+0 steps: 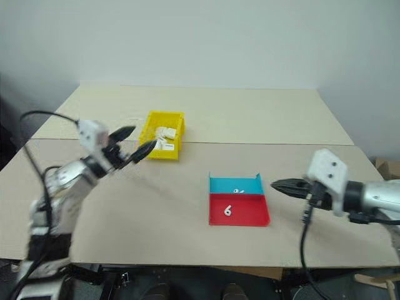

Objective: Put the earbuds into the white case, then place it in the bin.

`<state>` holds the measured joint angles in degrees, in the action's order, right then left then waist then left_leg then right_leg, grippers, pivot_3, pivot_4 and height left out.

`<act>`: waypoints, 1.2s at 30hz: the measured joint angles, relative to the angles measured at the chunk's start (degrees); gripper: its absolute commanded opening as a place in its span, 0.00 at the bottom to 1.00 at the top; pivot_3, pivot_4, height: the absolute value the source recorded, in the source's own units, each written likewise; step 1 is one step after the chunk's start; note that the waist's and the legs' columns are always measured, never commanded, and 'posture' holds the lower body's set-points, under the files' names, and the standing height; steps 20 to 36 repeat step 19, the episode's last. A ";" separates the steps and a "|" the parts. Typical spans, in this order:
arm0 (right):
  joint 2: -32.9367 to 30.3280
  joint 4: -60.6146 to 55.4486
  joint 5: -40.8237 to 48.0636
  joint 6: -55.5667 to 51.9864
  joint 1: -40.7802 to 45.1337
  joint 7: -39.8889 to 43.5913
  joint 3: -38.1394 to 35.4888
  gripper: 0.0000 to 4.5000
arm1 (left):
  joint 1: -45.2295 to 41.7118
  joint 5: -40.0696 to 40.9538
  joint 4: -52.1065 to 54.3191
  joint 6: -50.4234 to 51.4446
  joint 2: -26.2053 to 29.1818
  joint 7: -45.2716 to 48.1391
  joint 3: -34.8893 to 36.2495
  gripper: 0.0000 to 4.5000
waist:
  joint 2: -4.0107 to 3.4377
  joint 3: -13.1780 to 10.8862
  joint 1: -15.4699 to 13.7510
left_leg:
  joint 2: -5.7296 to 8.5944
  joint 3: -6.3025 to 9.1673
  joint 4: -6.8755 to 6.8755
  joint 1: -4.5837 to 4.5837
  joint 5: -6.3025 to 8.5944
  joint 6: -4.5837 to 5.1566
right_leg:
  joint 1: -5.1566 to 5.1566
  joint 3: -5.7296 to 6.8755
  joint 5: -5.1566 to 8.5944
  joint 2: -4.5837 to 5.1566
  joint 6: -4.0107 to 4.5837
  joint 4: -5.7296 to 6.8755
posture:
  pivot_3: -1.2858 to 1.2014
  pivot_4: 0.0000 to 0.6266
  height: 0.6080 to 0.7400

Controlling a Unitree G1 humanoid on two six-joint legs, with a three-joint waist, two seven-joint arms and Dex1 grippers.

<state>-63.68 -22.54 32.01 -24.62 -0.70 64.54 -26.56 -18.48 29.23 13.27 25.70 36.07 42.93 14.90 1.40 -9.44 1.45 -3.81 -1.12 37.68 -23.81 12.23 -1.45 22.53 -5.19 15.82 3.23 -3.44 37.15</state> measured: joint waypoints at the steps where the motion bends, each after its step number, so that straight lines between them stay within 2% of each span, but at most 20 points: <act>1: -0.29 1.32 -0.37 1.52 -0.95 2.46 -1.56 0.00 | 3.21 1.09 1.67 -0.11 3.05 3.18 1.93 0.99 | 0.02 -0.01 -0.03 | -0.02 -0.01 0.00 0.10 0.02 0.00 | -0.12 0.03 0.03 0.00 0.02 -0.04 | 0.52 0.24 1.00; 6: -1.20 6.89 -3.50 7.23 -5.82 10.80 -8.00 0.00 | 18.72 4.72 2.48 -1.84 14.70 19.83 12.78 0.99 | 0.03 -0.02 -0.33 | -0.06 -0.16 -0.03 0.35 0.04 0.00 | -0.27 0.02 0.12 0.07 0.10 -0.08 | 0.52 0.24 1.00; 12: -1.10 11.50 -6.31 11.15 -9.92 15.39 -10.34 0.00 | 28.32 7.04 2.78 -1.63 19.74 30.81 20.90 0.99 | 0.04 -0.03 -0.62 | -0.09 -0.25 -0.06 0.41 0.04 0.00 | -0.27 0.00 0.23 0.09 0.19 -0.09 | 0.52 0.24 1.00; 19: -1.10 12.90 -6.67 12.03 -8.28 15.12 -9.50 0.00 | 31.12 8.64 6.90 -1.50 19.06 30.35 23.29 0.99 | 0.05 -0.03 -0.39 | -0.10 -0.37 -0.22 0.51 0.04 0.00 | -0.25 -0.13 0.23 0.08 0.16 -0.09 | 0.52 0.24 1.00; 36: -1.10 12.90 -6.67 12.03 -8.28 15.12 -9.50 0.00 | 31.12 8.64 6.90 -1.50 19.06 30.35 23.29 0.99 | 0.05 -0.03 -0.39 | -0.10 -0.37 -0.22 0.51 0.04 0.00 | -0.25 -0.13 0.23 0.08 0.16 -0.09 | 0.52 0.24 1.00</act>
